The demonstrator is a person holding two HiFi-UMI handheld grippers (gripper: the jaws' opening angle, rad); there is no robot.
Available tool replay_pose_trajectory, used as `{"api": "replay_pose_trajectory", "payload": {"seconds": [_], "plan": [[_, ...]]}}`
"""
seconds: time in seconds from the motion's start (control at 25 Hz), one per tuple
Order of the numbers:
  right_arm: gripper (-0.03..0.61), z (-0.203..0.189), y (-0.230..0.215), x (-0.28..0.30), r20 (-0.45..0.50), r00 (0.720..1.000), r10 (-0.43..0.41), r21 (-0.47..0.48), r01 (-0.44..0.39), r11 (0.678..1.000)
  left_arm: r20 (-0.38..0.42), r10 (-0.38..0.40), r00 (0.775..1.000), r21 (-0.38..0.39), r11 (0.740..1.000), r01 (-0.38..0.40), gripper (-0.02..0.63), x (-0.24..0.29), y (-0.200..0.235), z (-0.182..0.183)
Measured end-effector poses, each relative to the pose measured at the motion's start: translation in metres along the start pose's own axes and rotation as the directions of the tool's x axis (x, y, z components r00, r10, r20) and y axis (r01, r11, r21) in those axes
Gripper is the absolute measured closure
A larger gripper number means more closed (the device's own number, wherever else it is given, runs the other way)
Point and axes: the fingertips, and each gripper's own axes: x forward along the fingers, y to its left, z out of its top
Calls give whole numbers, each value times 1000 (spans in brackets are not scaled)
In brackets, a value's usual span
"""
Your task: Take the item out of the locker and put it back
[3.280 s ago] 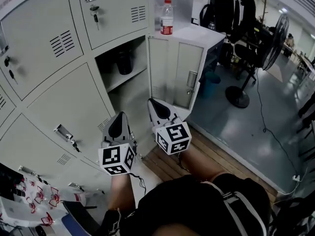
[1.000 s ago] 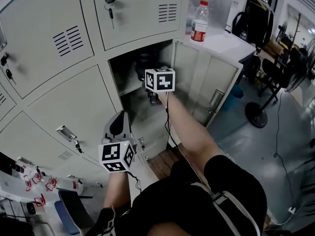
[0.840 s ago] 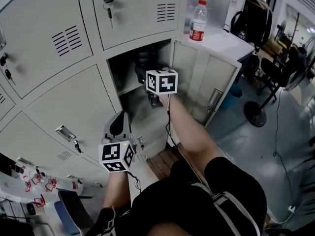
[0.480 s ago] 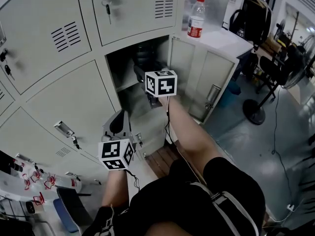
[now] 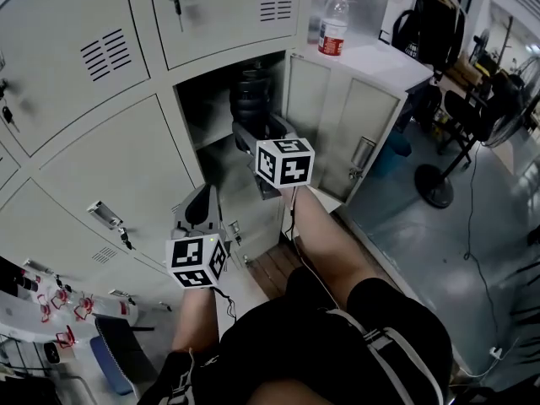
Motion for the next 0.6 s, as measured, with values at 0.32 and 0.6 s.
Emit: {"api": "replay_pose_trajectory", "payload": {"seconds": [0.32, 0.6], "plan": [[232, -7, 16, -64, 67, 998, 15, -73, -10, 997, 12, 8, 1000, -8, 1000, -8, 601, -6, -3, -1], [232, -13, 25, -124, 114, 993, 9, -95, 2, 995, 12, -1, 1000, -16, 1000, 1, 601, -8, -12, -5]]}}
